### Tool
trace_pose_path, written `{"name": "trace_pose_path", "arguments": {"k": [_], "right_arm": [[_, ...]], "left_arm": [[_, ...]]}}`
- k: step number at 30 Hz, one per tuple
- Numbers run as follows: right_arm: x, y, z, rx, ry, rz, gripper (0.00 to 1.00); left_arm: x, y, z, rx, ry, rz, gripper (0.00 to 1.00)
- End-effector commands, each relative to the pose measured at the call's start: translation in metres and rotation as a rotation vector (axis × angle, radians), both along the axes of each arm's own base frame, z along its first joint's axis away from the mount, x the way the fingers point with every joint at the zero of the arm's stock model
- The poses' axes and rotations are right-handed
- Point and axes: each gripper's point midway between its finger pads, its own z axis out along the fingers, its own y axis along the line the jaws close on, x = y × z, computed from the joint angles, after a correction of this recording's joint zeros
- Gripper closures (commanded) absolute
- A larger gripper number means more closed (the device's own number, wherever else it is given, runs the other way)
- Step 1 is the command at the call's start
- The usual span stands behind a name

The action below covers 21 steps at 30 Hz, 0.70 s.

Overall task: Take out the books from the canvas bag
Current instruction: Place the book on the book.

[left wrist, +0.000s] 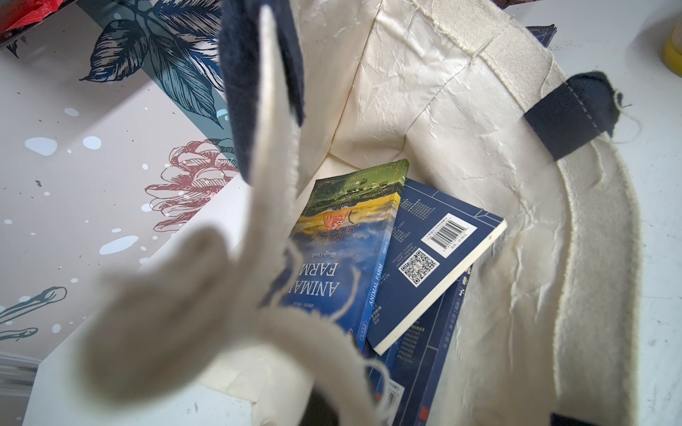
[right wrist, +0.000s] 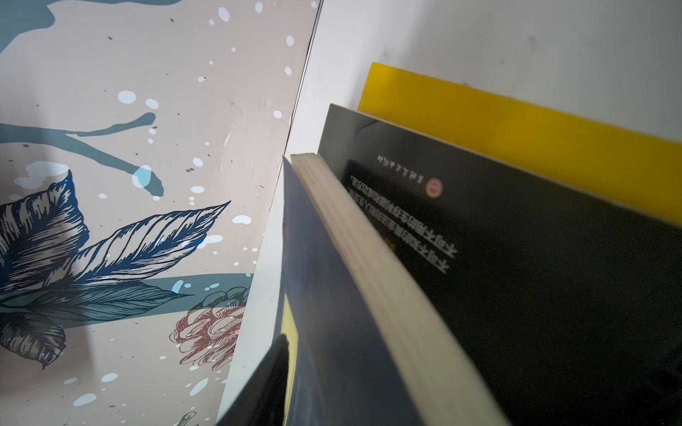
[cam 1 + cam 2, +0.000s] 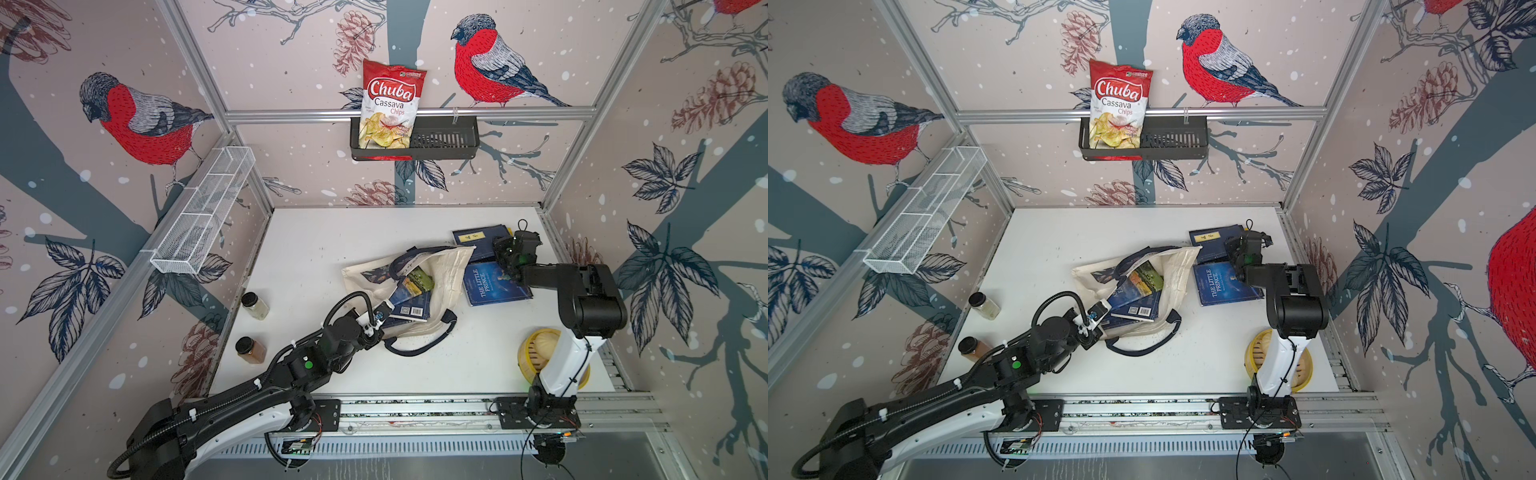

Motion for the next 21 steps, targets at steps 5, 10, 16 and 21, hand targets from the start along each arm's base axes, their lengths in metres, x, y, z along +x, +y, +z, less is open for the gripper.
{"name": "trace_pose_path", "arguments": {"k": [5, 10, 16, 21], "right_arm": [[-0.022, -0.013, 0.02, 0.007, -0.005, -0.075, 0.35], [-0.045, -0.022, 0.028, 0.0, 0.048, -0.119, 0.3], [-0.08, -0.015, 0.057, -0.07, 0.028, -0.12, 0.29], [-0.119, 0.019, 0.095, -0.127, -0.077, -0.043, 0.29]], "left_arm": [[0.001, -0.006, 0.018, -0.056, -0.04, -0.018, 1.0], [0.001, -0.007, 0.016, -0.052, -0.036, -0.023, 1.0], [0.001, -0.006, 0.017, -0.046, -0.043, -0.022, 1.0], [-0.001, -0.008, 0.019, -0.055, -0.046, -0.036, 1.0]]}}
